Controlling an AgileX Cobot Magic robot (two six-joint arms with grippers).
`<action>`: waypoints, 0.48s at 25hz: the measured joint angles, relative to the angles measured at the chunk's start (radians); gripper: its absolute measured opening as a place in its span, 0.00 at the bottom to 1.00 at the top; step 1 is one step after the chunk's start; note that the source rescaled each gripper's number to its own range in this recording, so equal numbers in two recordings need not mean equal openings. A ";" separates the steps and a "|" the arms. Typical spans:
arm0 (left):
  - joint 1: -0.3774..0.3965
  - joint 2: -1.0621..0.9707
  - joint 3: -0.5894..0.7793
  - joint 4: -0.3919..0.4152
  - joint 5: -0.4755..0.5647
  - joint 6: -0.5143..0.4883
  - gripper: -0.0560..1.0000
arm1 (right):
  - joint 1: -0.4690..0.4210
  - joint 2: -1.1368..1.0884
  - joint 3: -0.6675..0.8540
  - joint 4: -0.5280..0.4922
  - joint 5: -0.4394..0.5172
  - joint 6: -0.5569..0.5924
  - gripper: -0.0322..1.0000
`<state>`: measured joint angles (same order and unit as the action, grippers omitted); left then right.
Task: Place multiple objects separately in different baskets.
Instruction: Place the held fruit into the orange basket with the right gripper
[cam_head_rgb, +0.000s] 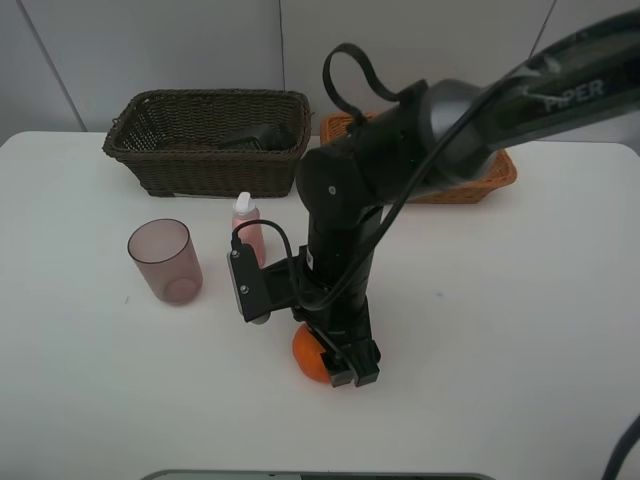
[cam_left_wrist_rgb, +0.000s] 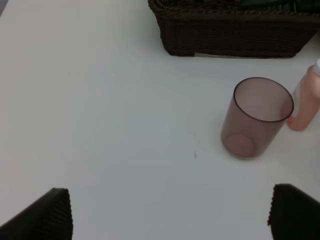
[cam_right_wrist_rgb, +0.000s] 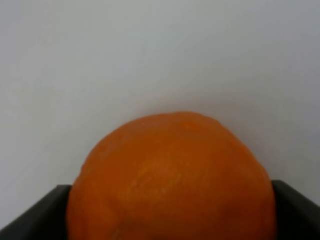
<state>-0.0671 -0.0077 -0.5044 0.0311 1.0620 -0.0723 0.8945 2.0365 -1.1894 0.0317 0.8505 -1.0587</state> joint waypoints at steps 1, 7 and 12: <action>0.000 0.000 0.000 0.000 0.000 0.000 1.00 | 0.000 0.000 0.000 0.002 0.000 0.000 0.71; 0.000 0.000 0.000 0.000 0.000 0.000 1.00 | 0.000 0.000 -0.017 0.017 0.037 0.005 0.71; 0.000 0.000 0.000 0.000 0.000 0.000 1.00 | 0.000 0.000 -0.126 0.019 0.154 0.115 0.71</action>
<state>-0.0671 -0.0077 -0.5044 0.0311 1.0620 -0.0723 0.8945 2.0365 -1.3150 0.0507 1.0041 -0.9437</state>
